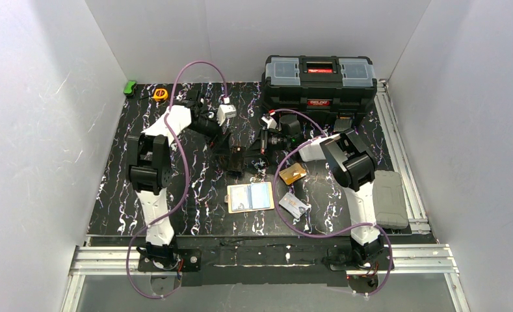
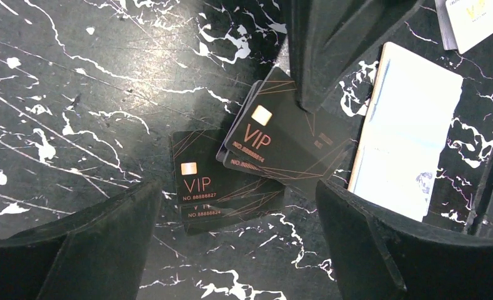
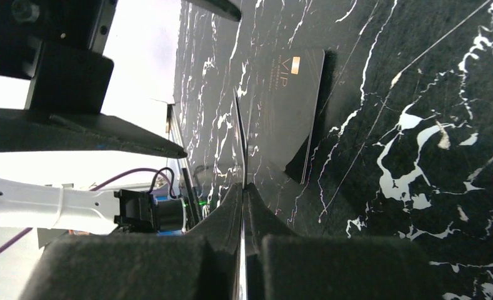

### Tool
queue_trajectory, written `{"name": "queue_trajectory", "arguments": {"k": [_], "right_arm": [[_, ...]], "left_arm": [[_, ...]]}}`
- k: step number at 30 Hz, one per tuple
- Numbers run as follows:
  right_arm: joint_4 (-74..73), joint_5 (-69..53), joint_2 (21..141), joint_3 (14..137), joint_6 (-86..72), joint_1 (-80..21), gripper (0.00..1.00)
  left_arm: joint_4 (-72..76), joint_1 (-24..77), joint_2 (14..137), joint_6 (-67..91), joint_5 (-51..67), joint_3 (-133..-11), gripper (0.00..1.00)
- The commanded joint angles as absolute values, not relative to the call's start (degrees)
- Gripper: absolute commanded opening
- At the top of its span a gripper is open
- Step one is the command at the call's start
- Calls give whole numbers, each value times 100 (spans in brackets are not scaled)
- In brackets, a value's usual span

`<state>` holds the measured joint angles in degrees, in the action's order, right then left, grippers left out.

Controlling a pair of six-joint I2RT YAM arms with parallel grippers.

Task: Put the credit cards into the card holder
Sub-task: Pick up the credit card from the center of the board.

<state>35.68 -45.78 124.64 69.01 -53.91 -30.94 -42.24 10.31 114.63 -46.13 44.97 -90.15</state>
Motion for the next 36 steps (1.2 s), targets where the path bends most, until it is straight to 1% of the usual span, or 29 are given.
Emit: {"name": "queue_trajectory", "arguments": {"k": [1,4,8,12,15,25,27,31,36], "right_arm": [[3572,-4628,12108,7082,-5010,-3147,1],[3665,-4629,12102,7091,-4977,-3158,1],[3901,-4663,12094,7080,-4961,-3156,1],[4072,-4747,12106,7075,-4931,-3164,1],[4199,-4794,12144,7099,-4925,-3172,1],[4233,-4941,12264,7250,-4865,-3234,1],[4229,-4957,12292,7266,-4869,-3243,1],[4243,-4975,12349,7275,-4882,-3251,1],[4263,-4974,12415,7311,-4925,-3252,1]], "left_arm": [[-4877,915,11695,-4827,5005,-9406,94],[-4827,841,11712,-4872,5021,-9368,91],[-4807,780,11752,-4858,5072,-9340,83],[-4742,704,11836,-4697,5259,-9403,81],[-4793,694,11908,-4695,5327,-9512,77],[-4852,700,12148,-4613,5447,-9791,52],[-4972,694,12203,-4676,5503,-9878,48],[-5323,697,12308,-4835,5606,-10013,42],[-5819,694,12445,-5127,5683,-10231,28]]}}
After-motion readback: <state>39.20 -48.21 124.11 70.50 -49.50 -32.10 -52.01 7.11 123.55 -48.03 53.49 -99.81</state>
